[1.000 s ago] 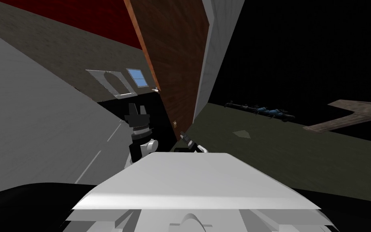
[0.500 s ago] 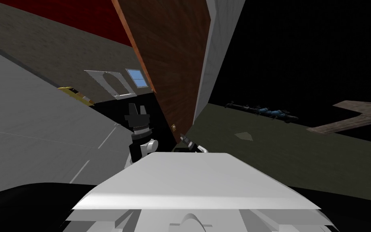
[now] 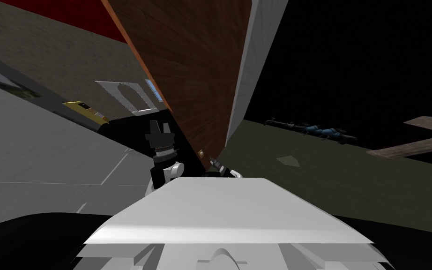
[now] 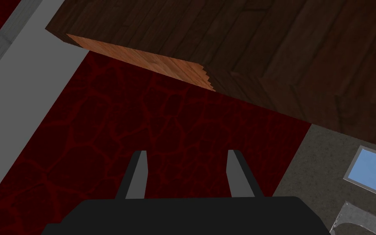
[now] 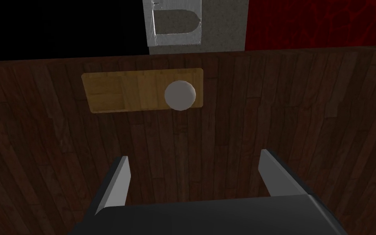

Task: Push the door open

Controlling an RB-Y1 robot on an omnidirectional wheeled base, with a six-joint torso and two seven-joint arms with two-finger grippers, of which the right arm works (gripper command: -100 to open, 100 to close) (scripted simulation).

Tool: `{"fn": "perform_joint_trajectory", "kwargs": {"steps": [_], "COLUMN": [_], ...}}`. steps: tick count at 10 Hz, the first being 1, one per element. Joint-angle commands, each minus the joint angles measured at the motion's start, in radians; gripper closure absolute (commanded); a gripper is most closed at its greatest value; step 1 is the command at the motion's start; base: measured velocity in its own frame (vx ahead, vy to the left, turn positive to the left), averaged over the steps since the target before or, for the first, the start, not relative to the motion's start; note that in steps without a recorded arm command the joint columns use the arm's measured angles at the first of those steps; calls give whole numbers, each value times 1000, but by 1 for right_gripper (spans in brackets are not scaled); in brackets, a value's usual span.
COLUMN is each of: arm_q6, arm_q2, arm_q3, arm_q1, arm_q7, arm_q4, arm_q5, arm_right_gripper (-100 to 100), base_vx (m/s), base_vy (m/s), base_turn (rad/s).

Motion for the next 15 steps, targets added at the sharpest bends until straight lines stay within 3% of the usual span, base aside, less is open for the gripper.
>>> {"fn": "perform_joint_trajectory", "kwargs": {"steps": [1,6,7,8,13,14,15], "arm_q6": [1,2,0,0,0,7,9], "arm_q2": [7,36,34,34,34,45,49], "arm_q3": [-4,-23,-21,-21,-21,-54,-69], "arm_q1": [1,1,0,0,0,2,2], "arm_q7": [3,13,12,12,12,26,32], "arm_q4": [6,35,34,34,34,43,47], "arm_q5": [0,1,1,1,1,-4,-6], "arm_right_gripper": [-100,-100,-100,100,100,-100,-100], "base_vx": [123,135,59,-7,-13,-88,-154], "base_vy": [148,172,84,-10,-18,37,67], "base_turn": [33,41,-3,-3,1,-123,-141]}}
